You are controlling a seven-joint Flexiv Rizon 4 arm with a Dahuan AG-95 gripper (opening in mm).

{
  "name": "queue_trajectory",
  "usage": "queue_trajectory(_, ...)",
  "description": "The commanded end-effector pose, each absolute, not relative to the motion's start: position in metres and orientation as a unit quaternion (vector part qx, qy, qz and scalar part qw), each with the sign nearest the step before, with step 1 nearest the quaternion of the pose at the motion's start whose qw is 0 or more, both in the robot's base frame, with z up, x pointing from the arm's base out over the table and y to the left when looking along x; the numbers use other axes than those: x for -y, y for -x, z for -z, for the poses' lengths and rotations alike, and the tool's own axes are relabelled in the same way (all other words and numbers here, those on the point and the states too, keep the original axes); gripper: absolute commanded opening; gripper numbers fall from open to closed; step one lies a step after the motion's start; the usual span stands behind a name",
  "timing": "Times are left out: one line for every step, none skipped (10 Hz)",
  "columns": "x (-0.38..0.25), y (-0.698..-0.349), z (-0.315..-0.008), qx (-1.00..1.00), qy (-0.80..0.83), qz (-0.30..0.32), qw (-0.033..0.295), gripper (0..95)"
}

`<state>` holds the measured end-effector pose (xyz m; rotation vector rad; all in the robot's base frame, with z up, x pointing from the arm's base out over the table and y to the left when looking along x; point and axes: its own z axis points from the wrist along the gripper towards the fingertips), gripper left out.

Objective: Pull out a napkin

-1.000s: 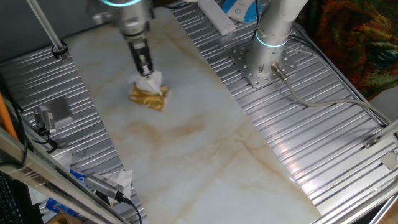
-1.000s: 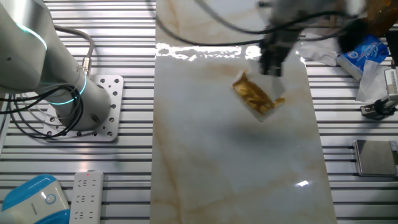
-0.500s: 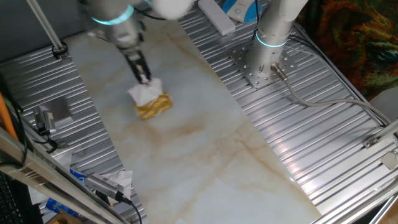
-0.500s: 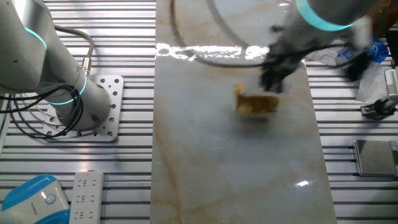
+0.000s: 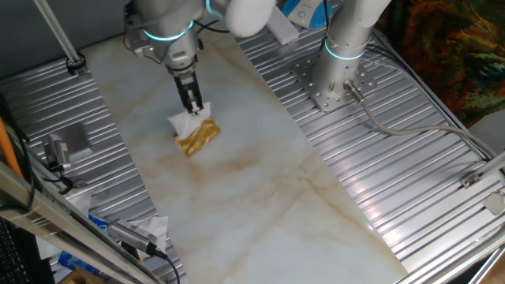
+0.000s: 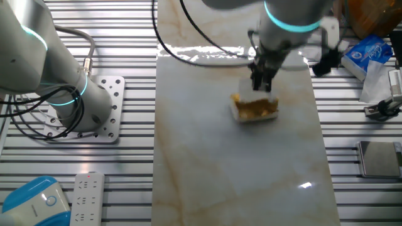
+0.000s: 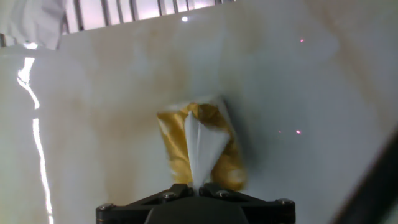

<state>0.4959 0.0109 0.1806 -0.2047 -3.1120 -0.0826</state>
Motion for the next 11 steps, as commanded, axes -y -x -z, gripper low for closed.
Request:
queue_trajectory(-0.014,-0.501,-0.183,0.997,0.067,0.034,0.028,0.0)
queue_trajectory(-0.014,-0.498,-0.161,0.997,0.067,0.037,0.023,0.0)
queue_trajectory(-0.012,-0.496,-0.148,0.998,0.049,0.037,0.014,0.0)
queue_trajectory(-0.016,-0.494,-0.155,0.999,0.024,0.005,0.02,0.0)
queue_trajectory(-0.014,-0.501,-0.17,0.996,0.078,0.039,0.035,0.0)
queue_trajectory(-0.014,-0.502,-0.172,0.989,0.103,0.096,0.037,0.0)
queue_trajectory(-0.013,-0.502,-0.171,0.996,0.062,0.046,0.039,0.0)
queue_trajectory(-0.013,-0.502,-0.171,0.997,0.011,-0.07,0.03,0.0)
queue_trajectory(-0.013,-0.502,-0.171,0.996,0.014,-0.083,0.025,0.0)
queue_trajectory(-0.013,-0.502,-0.172,0.995,0.014,-0.098,0.022,0.0)
queue_trajectory(-0.013,-0.502,-0.171,0.993,0.015,-0.117,0.019,0.0)
